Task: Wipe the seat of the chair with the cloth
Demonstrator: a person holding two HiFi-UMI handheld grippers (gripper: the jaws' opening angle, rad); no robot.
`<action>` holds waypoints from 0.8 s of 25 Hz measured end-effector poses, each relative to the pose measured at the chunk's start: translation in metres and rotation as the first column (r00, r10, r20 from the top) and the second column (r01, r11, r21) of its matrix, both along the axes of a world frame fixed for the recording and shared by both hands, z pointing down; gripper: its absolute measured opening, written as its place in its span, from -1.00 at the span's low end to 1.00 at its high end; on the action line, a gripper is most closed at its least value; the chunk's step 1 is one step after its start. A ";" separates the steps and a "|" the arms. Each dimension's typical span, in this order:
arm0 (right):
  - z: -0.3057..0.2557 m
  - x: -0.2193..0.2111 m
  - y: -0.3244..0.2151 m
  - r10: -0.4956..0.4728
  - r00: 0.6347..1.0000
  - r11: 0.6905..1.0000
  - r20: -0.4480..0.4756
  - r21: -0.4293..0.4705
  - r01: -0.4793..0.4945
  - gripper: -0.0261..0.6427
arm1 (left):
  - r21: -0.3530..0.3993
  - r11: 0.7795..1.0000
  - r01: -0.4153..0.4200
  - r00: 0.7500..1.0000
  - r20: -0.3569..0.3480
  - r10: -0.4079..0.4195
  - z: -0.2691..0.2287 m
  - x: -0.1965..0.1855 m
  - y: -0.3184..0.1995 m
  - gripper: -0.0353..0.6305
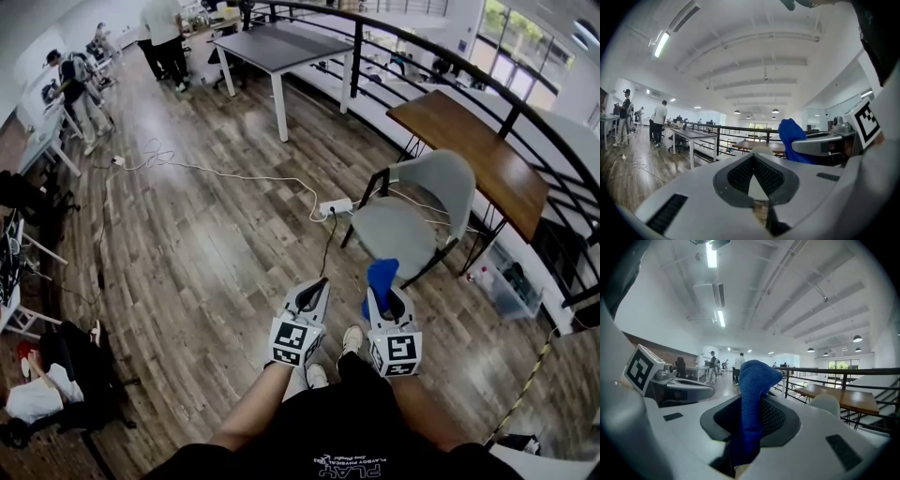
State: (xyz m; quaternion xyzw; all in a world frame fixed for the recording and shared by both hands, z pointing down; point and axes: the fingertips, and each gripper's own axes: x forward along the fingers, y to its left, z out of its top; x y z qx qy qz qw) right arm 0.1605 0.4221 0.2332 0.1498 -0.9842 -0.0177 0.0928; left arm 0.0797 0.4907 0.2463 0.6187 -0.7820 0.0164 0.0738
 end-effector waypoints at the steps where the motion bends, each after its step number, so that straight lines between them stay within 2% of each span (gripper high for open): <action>1: 0.002 -0.003 -0.001 0.000 1.000 1.000 -0.001 -0.004 0.000 -0.63 | 0.004 1.000 0.005 1.000 -0.005 -0.005 0.001 -0.002 -0.001 -0.88; 8: 0.018 -0.024 -0.029 0.006 1.000 0.999 -0.008 -0.034 -0.007 -0.63 | -0.001 1.000 0.016 1.000 -0.013 -0.016 0.007 -0.028 -0.026 -0.88; 14: 0.028 -0.039 -0.079 0.033 0.999 0.998 -0.017 -0.049 -0.034 -0.63 | -0.014 1.000 0.000 1.000 -0.024 0.000 0.017 -0.045 -0.074 -0.88; 20: 0.032 -0.065 -0.133 0.047 0.999 0.996 -0.017 -0.078 -0.049 -0.63 | -0.012 1.000 0.021 1.000 0.005 -0.021 0.010 -0.075 -0.125 -0.88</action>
